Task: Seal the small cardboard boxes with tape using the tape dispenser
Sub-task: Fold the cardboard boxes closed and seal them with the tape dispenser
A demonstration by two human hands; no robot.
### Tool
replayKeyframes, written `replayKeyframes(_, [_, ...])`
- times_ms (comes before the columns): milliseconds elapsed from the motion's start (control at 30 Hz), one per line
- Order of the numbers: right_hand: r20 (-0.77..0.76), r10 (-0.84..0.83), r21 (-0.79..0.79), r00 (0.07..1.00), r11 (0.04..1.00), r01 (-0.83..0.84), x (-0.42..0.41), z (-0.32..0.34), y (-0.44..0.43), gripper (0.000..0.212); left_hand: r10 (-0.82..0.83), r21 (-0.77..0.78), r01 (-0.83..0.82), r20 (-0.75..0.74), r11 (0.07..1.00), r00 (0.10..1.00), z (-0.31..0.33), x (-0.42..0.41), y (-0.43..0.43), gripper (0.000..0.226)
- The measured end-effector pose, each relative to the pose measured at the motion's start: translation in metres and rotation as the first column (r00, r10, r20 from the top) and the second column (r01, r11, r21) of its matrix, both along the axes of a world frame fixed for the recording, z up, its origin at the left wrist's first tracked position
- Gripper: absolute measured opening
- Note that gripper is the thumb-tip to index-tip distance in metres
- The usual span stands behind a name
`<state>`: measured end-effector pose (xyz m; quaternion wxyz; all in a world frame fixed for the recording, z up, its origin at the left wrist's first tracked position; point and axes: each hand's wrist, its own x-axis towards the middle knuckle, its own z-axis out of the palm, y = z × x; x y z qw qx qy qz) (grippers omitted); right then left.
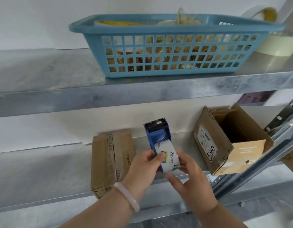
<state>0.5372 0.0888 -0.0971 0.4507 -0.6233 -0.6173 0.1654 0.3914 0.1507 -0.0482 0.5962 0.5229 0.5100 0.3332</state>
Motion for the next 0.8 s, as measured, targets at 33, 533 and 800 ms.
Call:
replayKeyframes(33, [-0.054,0.024,0.042,0.998,0.999,-0.022,0.005,0.006,-0.001,0.049,-0.020,-0.005,0.021,0.034,1.000,0.999,0.001,-0.004,0.001,0.013])
replayKeyframes(533, [-0.998,-0.067,-0.049,-0.014,0.850,-0.525,0.007,0.051,0.018,0.041,-0.135,-0.155,0.297,0.636,0.942,0.759,0.009,-0.032,-0.006,0.040])
replayKeyframes(800, [-0.999,-0.014,0.002,-0.033,0.889,-0.458,0.001,0.060,0.021,0.062,-0.080,-0.286,0.268,0.533,0.920,0.842,-0.002,-0.045,-0.005,0.042])
